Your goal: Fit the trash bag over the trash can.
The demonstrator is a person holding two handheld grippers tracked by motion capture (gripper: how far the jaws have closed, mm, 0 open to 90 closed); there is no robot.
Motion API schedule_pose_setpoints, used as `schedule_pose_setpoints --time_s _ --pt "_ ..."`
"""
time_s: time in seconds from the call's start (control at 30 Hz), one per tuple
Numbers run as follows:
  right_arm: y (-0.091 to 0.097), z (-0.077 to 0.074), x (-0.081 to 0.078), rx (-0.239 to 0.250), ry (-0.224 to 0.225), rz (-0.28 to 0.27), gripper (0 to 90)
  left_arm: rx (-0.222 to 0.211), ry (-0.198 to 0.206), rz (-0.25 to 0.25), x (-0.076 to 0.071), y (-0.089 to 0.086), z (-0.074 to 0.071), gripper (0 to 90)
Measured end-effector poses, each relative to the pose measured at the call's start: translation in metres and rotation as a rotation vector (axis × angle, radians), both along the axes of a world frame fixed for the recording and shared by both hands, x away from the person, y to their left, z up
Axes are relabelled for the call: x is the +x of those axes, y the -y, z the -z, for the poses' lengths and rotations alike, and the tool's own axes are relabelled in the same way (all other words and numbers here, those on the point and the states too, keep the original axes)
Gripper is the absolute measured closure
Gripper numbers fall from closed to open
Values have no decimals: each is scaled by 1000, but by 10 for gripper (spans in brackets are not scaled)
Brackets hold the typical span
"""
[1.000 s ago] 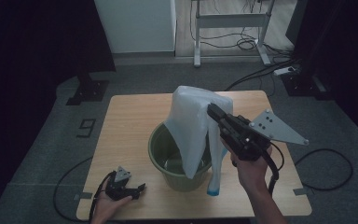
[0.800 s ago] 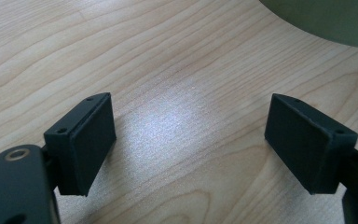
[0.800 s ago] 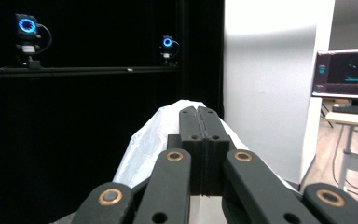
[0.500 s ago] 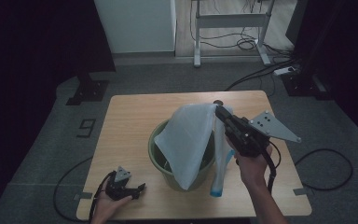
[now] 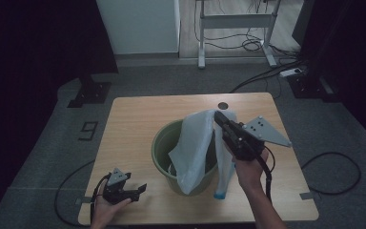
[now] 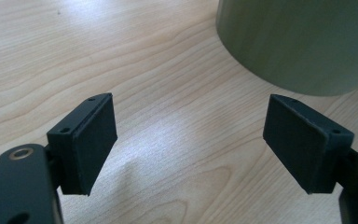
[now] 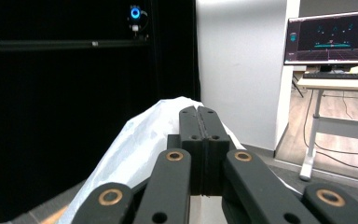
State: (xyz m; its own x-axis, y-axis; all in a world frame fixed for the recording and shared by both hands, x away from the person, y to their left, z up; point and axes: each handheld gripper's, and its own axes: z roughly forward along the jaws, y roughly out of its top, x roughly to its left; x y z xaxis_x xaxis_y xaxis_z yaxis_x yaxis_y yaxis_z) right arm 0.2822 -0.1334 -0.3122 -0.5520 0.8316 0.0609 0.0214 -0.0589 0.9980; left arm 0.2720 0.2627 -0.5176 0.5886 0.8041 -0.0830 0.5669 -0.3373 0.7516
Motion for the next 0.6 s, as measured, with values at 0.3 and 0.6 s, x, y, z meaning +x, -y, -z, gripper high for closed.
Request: schedule_pose_setpoints --time_s 0.3,0.6 --pt "0 13 18 -19 -31 68 892 -28 45 15 -8 4 -19 174" --pt "0 11 18 -10 -24 77 892 -57 88 33 -29 7 -45 196"
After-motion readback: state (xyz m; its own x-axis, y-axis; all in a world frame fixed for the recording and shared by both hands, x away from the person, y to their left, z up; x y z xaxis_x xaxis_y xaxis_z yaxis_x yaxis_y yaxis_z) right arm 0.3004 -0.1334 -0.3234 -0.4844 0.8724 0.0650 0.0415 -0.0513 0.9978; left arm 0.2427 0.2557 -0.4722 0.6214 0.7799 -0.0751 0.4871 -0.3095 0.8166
